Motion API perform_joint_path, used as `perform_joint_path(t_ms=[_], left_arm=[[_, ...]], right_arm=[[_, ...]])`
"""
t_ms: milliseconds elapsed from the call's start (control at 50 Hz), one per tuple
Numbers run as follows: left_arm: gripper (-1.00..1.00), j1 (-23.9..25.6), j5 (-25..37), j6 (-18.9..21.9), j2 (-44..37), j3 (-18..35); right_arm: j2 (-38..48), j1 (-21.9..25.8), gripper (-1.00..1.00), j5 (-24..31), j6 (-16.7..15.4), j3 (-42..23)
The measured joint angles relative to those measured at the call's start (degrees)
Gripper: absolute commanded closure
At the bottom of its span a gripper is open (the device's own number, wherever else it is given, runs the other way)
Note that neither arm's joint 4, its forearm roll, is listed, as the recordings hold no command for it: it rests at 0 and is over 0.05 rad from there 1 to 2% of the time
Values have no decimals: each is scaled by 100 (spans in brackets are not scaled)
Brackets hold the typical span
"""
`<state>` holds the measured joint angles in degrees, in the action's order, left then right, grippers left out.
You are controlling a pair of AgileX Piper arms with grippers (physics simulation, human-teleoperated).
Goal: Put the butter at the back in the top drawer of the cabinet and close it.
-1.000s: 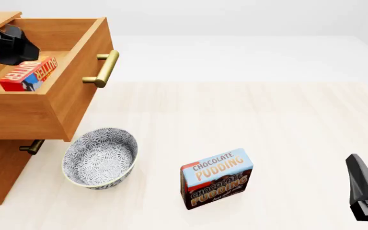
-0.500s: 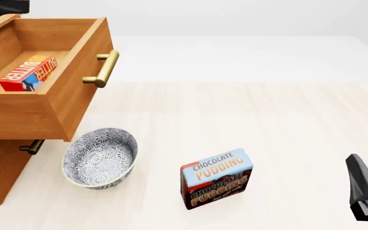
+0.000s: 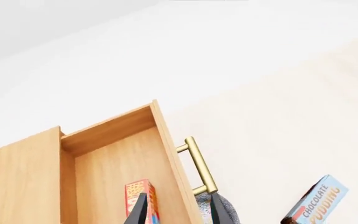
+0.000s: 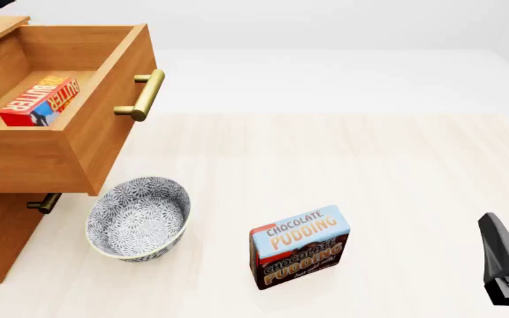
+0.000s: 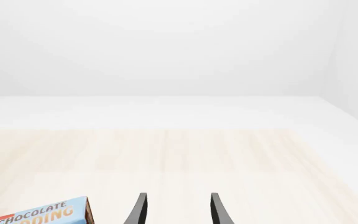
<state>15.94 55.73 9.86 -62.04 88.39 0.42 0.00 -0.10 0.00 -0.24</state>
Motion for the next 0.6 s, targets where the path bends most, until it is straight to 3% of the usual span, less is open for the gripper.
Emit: perform_joint_path(t_ms=[600], left_arm=[[-100, 940, -564, 12, -461, -252]], right_arm=[[0, 0, -100, 0, 0, 0]])
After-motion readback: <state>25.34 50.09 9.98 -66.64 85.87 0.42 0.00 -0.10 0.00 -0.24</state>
